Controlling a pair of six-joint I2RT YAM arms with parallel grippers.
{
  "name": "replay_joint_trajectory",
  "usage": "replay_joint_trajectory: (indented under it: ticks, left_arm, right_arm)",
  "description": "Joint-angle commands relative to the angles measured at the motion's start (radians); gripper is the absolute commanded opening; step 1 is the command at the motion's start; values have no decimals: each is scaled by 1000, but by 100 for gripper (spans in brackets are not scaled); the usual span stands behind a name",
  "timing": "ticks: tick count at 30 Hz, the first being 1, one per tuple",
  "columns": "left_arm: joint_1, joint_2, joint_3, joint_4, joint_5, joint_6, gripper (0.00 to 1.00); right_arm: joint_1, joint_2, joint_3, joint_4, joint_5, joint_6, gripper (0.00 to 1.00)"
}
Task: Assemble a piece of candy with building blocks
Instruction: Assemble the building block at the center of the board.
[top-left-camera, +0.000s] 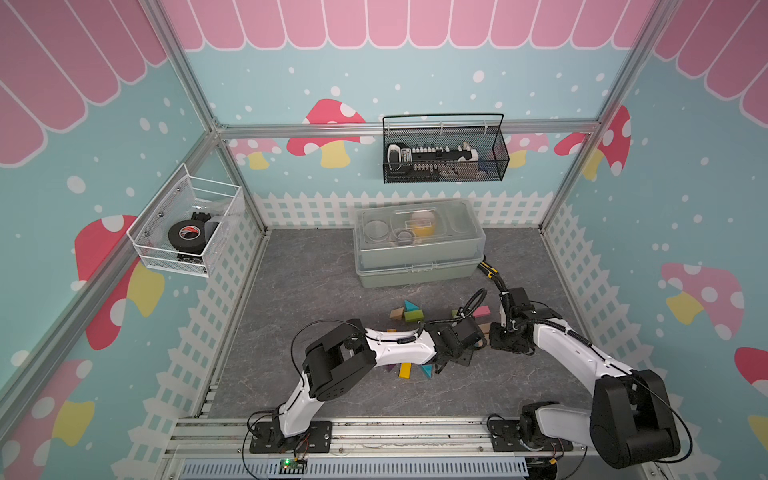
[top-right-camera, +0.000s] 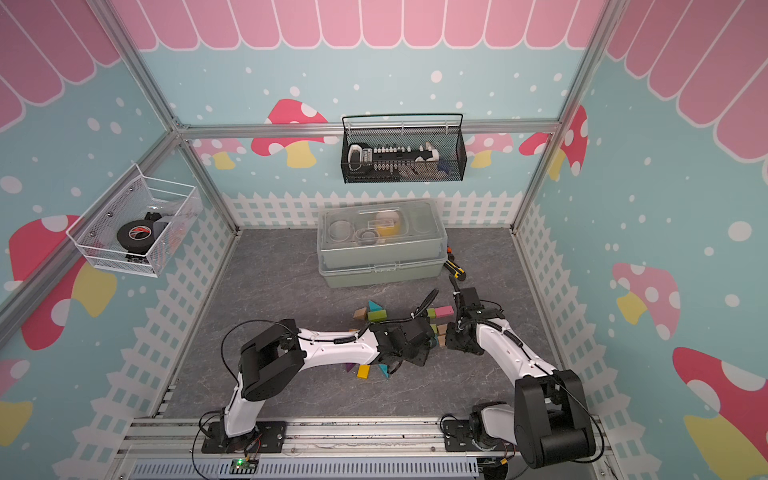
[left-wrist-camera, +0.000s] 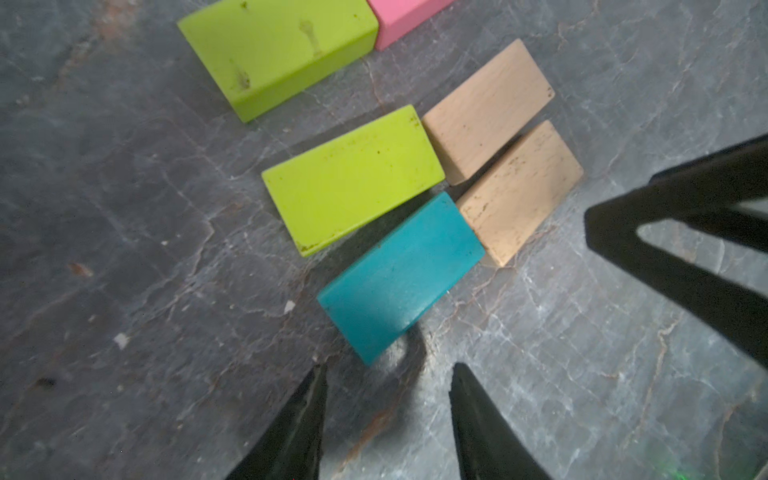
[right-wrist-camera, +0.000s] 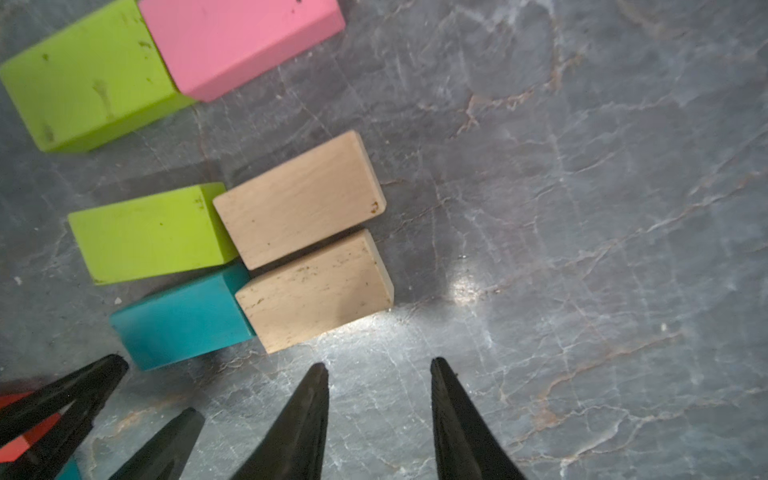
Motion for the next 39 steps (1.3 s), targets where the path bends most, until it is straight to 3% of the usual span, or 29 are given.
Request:
replay_joint_trajectory:
  ticks: [1, 39]
  left_arm:
    - [-6, 12, 0, -22, -34, -8, 49]
    - [12, 128, 103, -78, -104, 35, 50]
  right_arm:
    - [17, 6, -21, -16, 8, 33, 41]
    - [26, 179, -30, 115, -7, -14, 40]
